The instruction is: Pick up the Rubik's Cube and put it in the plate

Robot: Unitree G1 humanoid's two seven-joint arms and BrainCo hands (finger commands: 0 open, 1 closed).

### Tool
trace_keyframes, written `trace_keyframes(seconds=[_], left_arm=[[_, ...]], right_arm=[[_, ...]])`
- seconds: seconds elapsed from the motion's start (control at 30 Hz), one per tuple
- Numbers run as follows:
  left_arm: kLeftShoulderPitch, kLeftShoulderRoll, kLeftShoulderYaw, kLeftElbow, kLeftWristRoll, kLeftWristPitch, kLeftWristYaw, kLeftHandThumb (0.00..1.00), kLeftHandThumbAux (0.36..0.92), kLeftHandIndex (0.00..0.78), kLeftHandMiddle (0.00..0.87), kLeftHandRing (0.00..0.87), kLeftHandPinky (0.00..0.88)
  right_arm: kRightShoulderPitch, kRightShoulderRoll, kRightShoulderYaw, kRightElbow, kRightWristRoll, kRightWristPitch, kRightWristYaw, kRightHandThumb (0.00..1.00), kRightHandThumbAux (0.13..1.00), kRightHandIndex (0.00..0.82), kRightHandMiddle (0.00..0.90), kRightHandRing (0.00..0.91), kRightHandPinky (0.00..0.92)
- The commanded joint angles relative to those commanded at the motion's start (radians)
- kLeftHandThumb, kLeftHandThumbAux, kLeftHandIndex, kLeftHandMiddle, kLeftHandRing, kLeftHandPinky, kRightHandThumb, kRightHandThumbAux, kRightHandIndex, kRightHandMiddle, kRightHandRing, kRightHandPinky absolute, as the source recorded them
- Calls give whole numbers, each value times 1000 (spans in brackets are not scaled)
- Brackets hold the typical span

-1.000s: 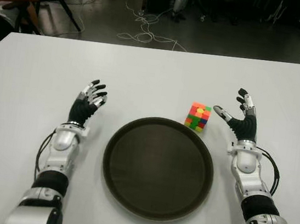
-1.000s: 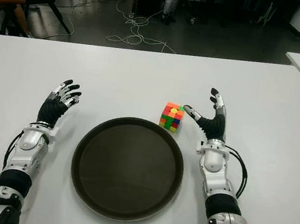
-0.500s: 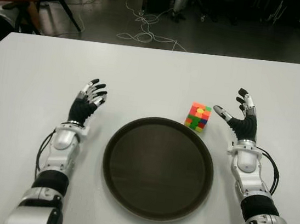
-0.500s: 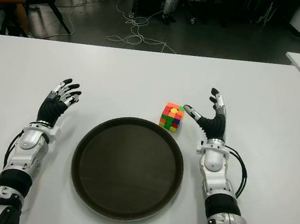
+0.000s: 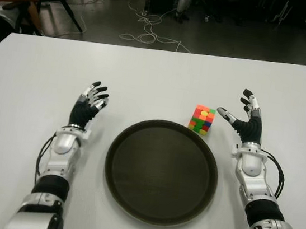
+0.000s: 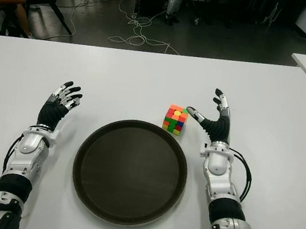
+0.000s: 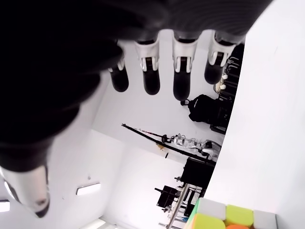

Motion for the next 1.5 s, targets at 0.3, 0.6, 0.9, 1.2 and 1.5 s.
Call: trace_keyframes(seconds=[0.3,0.6,0.9,1.2,1.5], left_arm=[[1,-1,2,-6,4,17,0,100,702,94,184,181,161],[-4,-2,2,4,9,16,9,114,696,92,192,184,165],[-10,-3,6,17,4,10,7,117,700,110,205,197,193],[-2,-7,9,14,-8,-1,-8,135,702,96,196,190,178],[-2,-7,5,14,-1,-3,9,129,688,96,196,192,175]], right_arm=[[2,-1,-10,-28,8,-14,-1,0,676,67,138,129,114],[20,-14,-30,-144,36,-9,40,0,686,66,137,122,89],[-30,-65,-29,-187,-30,-6,13,0,676,72,134,106,46],[-128,-108,-17,-114,-115,-31,-63,0,737,86,147,120,53],[-219,-135,11,-19,-181,-82,-135,0,758,88,149,129,66]])
